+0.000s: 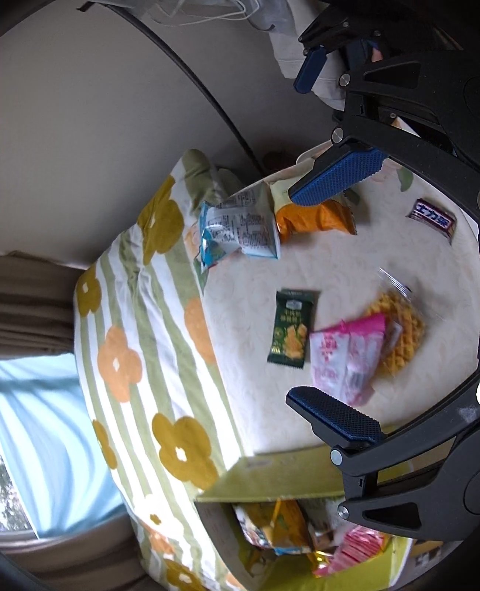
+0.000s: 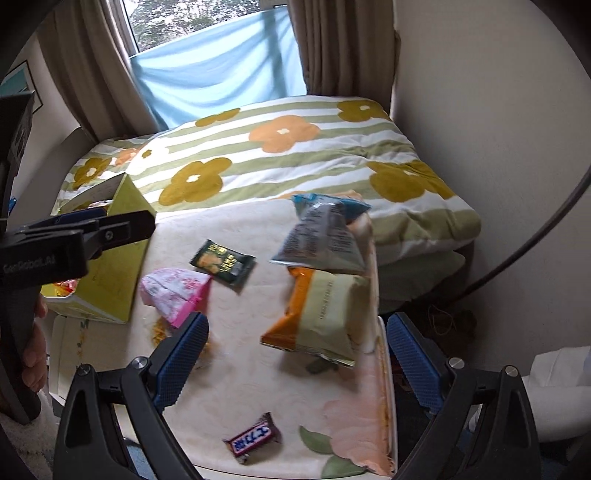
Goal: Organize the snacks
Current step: 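Withdraw both tools from the box toward the remaining snacks, then grasp the blue-white bag with the left tool while the right tool grasps the orange-cream bag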
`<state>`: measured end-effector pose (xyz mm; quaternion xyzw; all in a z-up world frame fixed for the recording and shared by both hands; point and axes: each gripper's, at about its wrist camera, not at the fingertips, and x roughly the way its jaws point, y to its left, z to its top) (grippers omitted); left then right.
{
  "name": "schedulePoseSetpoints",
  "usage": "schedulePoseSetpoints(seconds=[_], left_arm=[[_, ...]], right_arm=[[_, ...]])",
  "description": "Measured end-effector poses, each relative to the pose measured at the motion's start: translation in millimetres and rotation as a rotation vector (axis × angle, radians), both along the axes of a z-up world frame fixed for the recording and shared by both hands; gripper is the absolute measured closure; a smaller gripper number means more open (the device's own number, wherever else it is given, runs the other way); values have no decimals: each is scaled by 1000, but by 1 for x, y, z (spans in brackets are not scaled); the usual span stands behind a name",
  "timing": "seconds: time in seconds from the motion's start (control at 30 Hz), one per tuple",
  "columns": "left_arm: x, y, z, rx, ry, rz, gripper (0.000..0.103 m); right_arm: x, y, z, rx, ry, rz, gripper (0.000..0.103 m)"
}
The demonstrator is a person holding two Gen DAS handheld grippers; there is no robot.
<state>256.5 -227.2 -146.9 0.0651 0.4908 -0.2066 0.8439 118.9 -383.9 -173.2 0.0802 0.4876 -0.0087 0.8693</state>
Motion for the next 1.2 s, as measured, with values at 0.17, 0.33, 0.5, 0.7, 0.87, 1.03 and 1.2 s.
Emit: schedulePoseSetpoints(seconds=[0.17, 0.33, 0.5, 0.7, 0.87, 1.03, 1.2], left_arm=[[31, -49, -20, -8, 80, -95, 5], [61, -95, -51, -19, 187, -172, 5], [91, -128, -84, 13, 245, -179, 5], [117, -146, -119, 42, 304, -178, 5], [127, -151, -141, 55, 339, -166, 19], [130, -150, -150, 7, 368, -160, 41], [130, -147, -147, 0, 345, -169, 46]], right_arm=[[4, -18, -19, 47, 41, -66, 7], [13, -25, -41, 78, 78, -137, 7], [27, -22, -61, 73, 110, -161, 7], [44, -17, -81, 55, 134, -178, 7], [54, -13, -93, 36, 152, -174, 6], [63, -12, -103, 35, 167, -169, 6], [70, -9, -109, 27, 176, -158, 7]])
